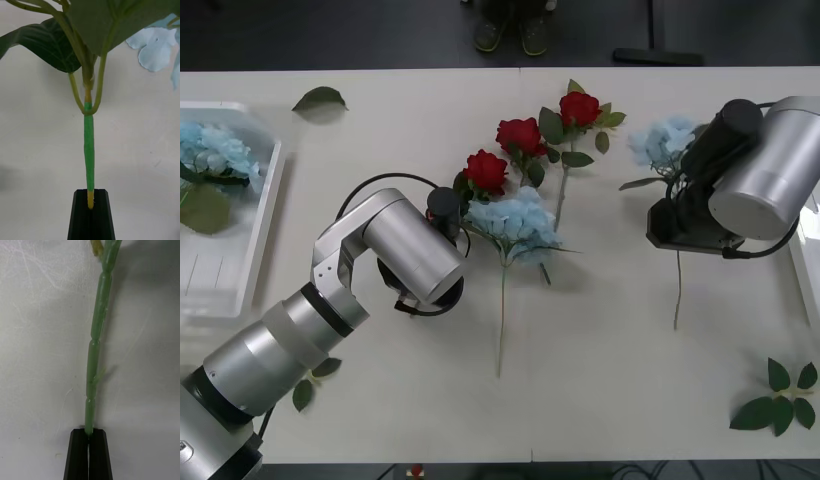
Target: Place the red flowers into the right box and the blue flowers into the left box. If a person shows an open palm, hand one flower to the person first, then continue sorting.
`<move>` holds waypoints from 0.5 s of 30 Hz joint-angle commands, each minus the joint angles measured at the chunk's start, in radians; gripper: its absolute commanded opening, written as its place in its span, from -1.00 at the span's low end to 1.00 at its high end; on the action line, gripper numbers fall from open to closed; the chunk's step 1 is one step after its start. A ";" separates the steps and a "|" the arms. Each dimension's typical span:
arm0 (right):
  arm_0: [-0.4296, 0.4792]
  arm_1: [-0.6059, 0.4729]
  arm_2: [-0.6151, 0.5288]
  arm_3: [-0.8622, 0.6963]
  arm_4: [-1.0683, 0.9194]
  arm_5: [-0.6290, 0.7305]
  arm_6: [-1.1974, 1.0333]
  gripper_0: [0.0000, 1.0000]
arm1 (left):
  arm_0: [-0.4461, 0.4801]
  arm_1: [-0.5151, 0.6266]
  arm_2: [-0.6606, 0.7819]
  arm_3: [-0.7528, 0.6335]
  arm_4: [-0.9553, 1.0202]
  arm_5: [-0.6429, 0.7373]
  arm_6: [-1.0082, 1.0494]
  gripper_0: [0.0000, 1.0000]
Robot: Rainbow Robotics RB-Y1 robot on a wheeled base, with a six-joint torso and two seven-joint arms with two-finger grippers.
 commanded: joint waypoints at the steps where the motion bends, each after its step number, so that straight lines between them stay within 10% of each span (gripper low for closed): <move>1: 0.004 0.026 0.007 0.028 0.051 -0.024 0.056 -1.00 | -0.028 -0.003 -0.003 -0.012 -0.008 -0.003 -0.007 -1.00; 15: 0.004 0.098 0.097 0.189 0.139 -0.138 0.056 -1.00 | -0.028 -0.003 -0.003 -0.012 -0.008 -0.003 -0.007 -1.00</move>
